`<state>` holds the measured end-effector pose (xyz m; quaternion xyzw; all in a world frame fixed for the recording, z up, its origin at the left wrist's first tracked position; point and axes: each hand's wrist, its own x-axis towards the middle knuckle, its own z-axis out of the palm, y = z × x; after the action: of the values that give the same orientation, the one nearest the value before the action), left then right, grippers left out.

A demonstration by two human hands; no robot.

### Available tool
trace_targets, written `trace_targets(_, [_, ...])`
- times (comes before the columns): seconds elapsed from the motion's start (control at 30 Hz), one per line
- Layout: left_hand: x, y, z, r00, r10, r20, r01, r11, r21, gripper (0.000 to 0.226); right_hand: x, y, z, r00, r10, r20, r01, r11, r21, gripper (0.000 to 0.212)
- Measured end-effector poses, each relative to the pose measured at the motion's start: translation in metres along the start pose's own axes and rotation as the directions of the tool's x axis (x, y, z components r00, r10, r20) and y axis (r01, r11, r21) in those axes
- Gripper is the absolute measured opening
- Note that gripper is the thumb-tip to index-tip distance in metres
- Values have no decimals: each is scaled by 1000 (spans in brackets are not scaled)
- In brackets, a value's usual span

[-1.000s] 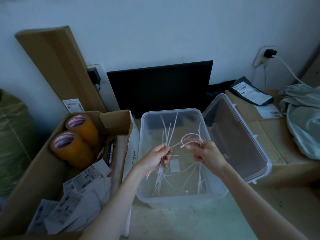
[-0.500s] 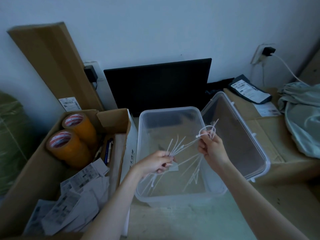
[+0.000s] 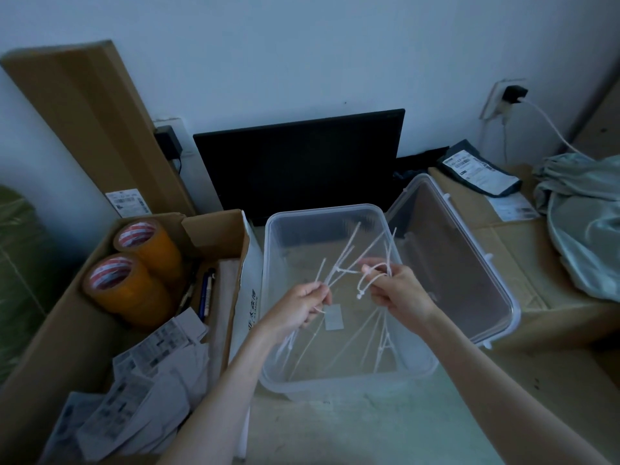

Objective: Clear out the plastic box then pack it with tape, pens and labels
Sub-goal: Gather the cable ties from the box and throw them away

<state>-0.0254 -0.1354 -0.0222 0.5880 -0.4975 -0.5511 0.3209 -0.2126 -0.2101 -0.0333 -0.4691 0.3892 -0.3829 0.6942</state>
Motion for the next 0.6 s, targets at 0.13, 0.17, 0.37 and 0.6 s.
trace_targets(0.13, [6, -2, -7, 986, 0, -166, -40, 971, -234, 29, 3, 0, -6, 1000, -5, -31, 11, 977, 211, 36])
trace_targets(0.17, [7, -2, -8, 981, -2, -195, -55, 956, -287, 29, 4, 0, -6, 1000, 4, -28, 2, 977, 215, 40])
trace_targets(0.37, [9, 0, -10, 981, -12, -195, -72, 907, -416, 30, 3, 1, -4, 997, 47, 62, -51, 996, 74, 23])
trace_targets(0.6, [0, 15, 8, 995, -56, 77, 60, 997, -49, 34, 2, 4, 1, 996, 82, 30, -79, 992, -101, 21])
